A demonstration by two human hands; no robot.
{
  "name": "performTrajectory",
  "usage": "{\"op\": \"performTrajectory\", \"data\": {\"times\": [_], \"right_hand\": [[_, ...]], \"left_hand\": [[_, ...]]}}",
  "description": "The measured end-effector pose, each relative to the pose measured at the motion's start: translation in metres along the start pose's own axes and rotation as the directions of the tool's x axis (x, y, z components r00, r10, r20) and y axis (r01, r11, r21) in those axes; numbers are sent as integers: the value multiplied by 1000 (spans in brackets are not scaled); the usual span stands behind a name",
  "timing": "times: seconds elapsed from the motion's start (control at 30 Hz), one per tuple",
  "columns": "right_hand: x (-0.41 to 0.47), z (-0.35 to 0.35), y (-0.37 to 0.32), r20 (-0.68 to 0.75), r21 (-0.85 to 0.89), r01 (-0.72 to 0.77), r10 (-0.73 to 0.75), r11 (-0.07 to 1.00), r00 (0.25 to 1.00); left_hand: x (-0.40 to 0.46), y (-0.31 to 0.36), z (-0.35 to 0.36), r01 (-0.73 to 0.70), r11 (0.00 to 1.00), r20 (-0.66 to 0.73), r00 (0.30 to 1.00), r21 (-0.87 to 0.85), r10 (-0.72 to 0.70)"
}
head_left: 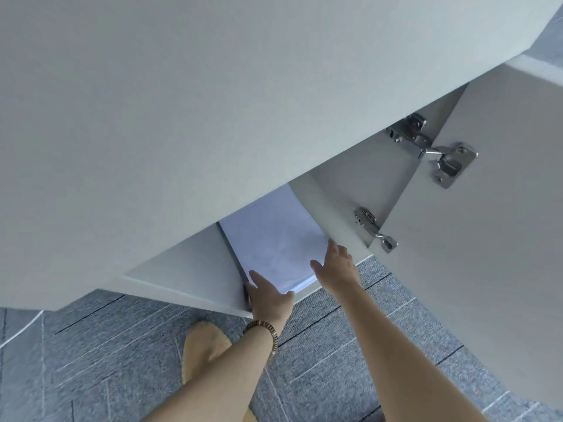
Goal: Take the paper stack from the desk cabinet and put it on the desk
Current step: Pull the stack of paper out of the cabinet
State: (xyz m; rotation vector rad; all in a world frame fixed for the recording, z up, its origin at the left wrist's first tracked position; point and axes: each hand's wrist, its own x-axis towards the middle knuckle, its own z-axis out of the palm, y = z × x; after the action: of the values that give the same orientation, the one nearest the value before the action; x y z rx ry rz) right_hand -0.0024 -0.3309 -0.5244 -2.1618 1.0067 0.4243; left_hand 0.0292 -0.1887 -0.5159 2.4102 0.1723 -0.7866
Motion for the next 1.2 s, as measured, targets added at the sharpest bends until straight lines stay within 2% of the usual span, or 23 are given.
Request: {"op": "performTrajectory", "data": {"times": [0.23, 0.33, 0.57, 0.73, 0.8, 0.83, 0.93, 0.97, 1.03, 1.2], "right_hand": [[14, 5, 13, 4, -60, 17, -17, 998, 1000], [14, 1, 18, 30, -19, 4, -3, 1000, 1000], [-27, 3, 54, 115, 44, -106, 101, 993, 988], [-39, 2, 81, 78, 247, -190, 176, 950, 981], [-36, 3, 81, 74, 357, -206, 192, 911, 979], [-34, 4, 80, 73, 400, -211, 198, 892, 977], [-25, 7, 79, 92, 467, -225, 207, 855, 974], [-22, 8, 79, 100, 467, -227, 204, 855, 974], [-20, 8, 79, 109, 475, -228, 200, 850, 974], [-29, 2, 88, 173, 441, -248, 189, 863, 967]], "left_hand": [[18, -9, 15, 85, 993, -68, 994, -84, -91], [5, 0, 11, 89, 992, -51, 994, -86, -93], [-35, -24, 22, -3, 998, -52, 999, -67, -1], [-55, -44, 29, -85, 990, -33, 996, -116, 82], [-52, -51, 33, -24, 986, -94, 996, -166, 8], [-49, -53, 35, 47, 971, -116, 990, -233, -76], [-38, -55, 34, 260, 810, -32, 945, -525, -324], [-32, -56, 35, 285, 753, 17, 940, -593, -342], [-22, -59, 36, 294, 709, 93, 946, -640, -309], [-22, -65, 29, 317, 718, 217, 948, -620, -232]]}}
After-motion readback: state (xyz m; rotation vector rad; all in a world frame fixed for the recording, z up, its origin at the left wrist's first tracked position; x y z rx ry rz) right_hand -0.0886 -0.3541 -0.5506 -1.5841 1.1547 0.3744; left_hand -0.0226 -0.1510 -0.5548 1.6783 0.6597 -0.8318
